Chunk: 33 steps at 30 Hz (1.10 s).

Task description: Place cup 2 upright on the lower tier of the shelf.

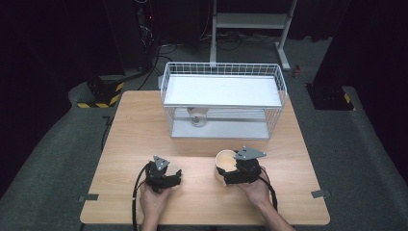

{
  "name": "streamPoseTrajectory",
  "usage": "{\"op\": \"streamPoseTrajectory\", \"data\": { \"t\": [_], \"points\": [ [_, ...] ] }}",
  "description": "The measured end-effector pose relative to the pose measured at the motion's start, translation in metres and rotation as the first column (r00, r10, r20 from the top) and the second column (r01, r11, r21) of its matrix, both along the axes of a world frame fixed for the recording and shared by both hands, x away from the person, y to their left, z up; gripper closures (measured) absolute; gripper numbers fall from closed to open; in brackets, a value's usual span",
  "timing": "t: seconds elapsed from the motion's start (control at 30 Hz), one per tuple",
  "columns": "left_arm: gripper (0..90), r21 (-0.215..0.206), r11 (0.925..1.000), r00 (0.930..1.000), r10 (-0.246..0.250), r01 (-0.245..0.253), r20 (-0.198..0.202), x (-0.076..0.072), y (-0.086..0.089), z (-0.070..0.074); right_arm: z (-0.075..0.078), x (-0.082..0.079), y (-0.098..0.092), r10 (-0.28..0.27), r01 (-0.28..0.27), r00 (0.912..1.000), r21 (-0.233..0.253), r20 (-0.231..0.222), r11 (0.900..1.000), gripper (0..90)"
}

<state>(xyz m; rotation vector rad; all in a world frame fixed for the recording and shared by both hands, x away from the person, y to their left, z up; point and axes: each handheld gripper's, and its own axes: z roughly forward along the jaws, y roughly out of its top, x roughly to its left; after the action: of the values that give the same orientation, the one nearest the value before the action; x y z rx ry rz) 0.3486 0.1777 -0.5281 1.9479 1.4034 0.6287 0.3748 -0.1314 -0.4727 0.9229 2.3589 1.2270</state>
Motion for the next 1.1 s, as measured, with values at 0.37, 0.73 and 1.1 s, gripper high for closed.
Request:
{"op": "streamPoseTrajectory", "data": {
  "t": [0.37, 0.73, 1.1],
  "points": [
    [18.2, -0.002, 1.0000, 1.0000, 0.003, -0.003, 0.000, 0.000, 0.000, 0.000, 0.001, 0.003, -0.002, 0.001, -0.001, 0.9999, 0.014, -0.015, 1.000, 9.8],
    [18.5, 0.002, 1.0000, 1.0000, 0.001, -0.001, -0.002, 0.000, 0.000, 0.000, 0.002, 0.005, -0.005, 0.001, -0.001, 0.9999, 0.006, -0.017, 1.000, 9.9],
    [18.6, -0.003, 1.0000, 1.0000, 0.006, -0.006, 0.002, 0.000, 0.000, 0.000, 0.005, 0.007, -0.011, -0.011, 0.011, 0.9999, 0.006, -0.001, 1.000, 9.9]
  ]
}}
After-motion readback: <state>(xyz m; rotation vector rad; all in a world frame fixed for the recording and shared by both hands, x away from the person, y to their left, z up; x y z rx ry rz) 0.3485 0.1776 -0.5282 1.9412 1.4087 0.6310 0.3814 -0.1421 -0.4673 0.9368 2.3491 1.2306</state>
